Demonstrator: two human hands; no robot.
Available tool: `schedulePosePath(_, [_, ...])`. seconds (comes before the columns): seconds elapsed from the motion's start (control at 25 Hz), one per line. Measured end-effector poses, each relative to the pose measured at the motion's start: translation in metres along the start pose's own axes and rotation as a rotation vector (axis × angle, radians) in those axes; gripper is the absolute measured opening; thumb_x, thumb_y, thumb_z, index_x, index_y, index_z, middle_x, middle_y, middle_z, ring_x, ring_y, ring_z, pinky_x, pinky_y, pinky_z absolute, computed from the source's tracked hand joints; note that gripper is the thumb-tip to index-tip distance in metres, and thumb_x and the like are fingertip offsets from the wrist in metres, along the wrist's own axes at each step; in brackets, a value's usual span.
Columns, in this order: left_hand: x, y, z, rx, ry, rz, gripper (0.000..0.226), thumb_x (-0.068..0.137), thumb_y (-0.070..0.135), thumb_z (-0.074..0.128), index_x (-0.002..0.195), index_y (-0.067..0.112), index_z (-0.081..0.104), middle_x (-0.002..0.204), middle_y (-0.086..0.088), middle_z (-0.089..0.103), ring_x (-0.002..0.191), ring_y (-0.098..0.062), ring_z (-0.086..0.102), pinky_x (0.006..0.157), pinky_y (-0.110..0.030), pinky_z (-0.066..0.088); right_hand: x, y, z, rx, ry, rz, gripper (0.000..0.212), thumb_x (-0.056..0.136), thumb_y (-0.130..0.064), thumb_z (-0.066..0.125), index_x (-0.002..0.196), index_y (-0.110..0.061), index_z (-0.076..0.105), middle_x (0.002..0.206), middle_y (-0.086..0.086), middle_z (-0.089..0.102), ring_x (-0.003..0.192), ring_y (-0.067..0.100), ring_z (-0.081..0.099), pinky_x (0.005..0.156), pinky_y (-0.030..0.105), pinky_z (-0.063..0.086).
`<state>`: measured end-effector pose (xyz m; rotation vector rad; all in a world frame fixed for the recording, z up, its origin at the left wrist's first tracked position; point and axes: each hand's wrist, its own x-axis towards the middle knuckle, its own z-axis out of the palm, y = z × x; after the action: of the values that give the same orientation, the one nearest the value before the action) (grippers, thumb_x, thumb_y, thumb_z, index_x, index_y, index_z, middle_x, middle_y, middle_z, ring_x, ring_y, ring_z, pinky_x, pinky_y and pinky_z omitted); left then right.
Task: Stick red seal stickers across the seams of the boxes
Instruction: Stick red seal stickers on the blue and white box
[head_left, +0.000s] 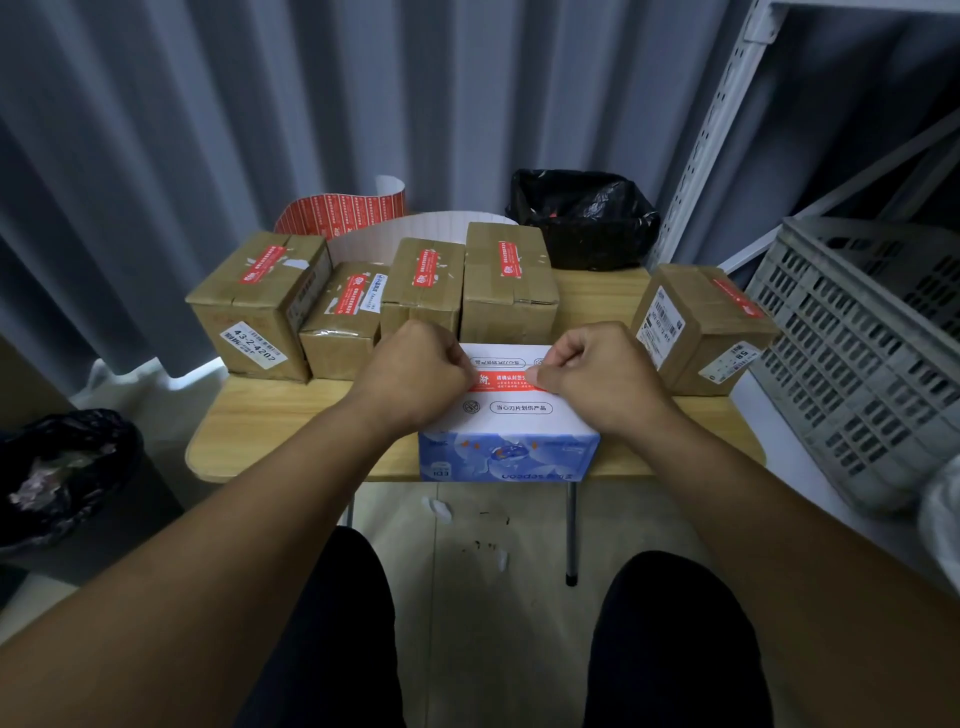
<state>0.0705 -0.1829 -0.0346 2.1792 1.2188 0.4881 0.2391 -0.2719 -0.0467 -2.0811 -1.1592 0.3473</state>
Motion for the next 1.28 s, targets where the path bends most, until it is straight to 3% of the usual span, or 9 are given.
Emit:
schedulePosePath(0.2, [0.001,-0.001,0.001,0.022,0.001,0.004,0.012,0.091,0.023,0.068,0.086,0.018,0.078,0.096,-0.001,0.075,0.09,-0.018,0.066,0.063,-0.026,0.042,0.0,-0.001,-0.001,-0.024,-0.006,-0.011,0.021,0.079,-0.028,0.084,0.069,-0.015,0.07,0.061,-0.012,0.062,0.062,0.006,0.057,0.06,0.025,0.041])
schedulePosePath(0.48, [-0.002,0.0,0.0,0.022,-0.004,0.017,0.013,0.093,0.023,0.067,0.086,0.017,0.077,0.095,0.0,0.075,0.087,-0.016,0.065,0.065,-0.026,0.043,0.006,-0.008,-0.01,0.037,-0.124,0.046,0.017,0.078,-0.023,0.086,0.074,-0.012,0.073,0.074,-0.002,0.073,0.072,0.013,0.067,0.07,0.032,0.054])
schedulePosePath(0.68, [-0.002,-0.001,0.0,0.012,-0.019,0.013,0.011,0.091,0.025,0.071,0.085,0.018,0.077,0.089,0.003,0.071,0.081,-0.012,0.062,0.057,-0.024,0.041,0.011,-0.019,-0.019,0.093,-0.227,0.157,0.019,0.074,-0.016,0.089,0.072,-0.009,0.071,0.048,-0.008,0.064,0.047,0.003,0.058,0.052,0.02,0.043])
schedulePosePath(0.8, [-0.001,0.0,0.001,0.0,-0.028,0.009,0.011,0.09,0.025,0.073,0.082,0.019,0.076,0.089,0.003,0.071,0.079,-0.011,0.062,0.06,-0.026,0.044,0.011,-0.022,-0.015,0.03,-0.209,0.155,0.026,0.068,-0.023,0.093,0.071,-0.009,0.07,0.064,0.001,0.069,0.062,0.013,0.062,0.059,0.028,0.051])
schedulePosePath(0.92, [-0.001,0.001,0.001,0.001,-0.017,0.009,0.011,0.089,0.025,0.074,0.079,0.02,0.075,0.087,0.002,0.071,0.081,-0.013,0.063,0.065,-0.027,0.047,0.009,-0.024,-0.008,-0.087,-0.166,0.141,0.04,0.063,-0.043,0.092,0.074,-0.013,0.069,0.077,0.004,0.072,0.078,0.023,0.069,0.074,0.04,0.055])
schedulePosePath(1.08, [-0.002,-0.001,0.001,-0.016,-0.022,0.011,0.015,0.089,0.023,0.075,0.074,0.023,0.071,0.076,0.006,0.065,0.073,-0.009,0.06,0.058,-0.025,0.041,-0.001,-0.03,0.005,-0.255,-0.069,0.16,0.065,0.055,-0.073,0.08,0.087,-0.018,0.067,0.087,-0.001,0.07,0.084,0.026,0.066,0.069,0.033,0.048])
schedulePosePath(1.28, [-0.001,-0.003,0.001,-0.039,-0.016,0.02,0.01,0.088,0.021,0.075,0.079,0.016,0.077,0.081,0.003,0.071,0.084,-0.017,0.066,0.067,-0.025,0.044,-0.007,-0.03,0.008,-0.236,-0.053,0.162,0.059,0.062,-0.065,0.083,0.094,-0.021,0.06,0.093,-0.002,0.065,0.087,0.026,0.062,0.069,0.033,0.045])
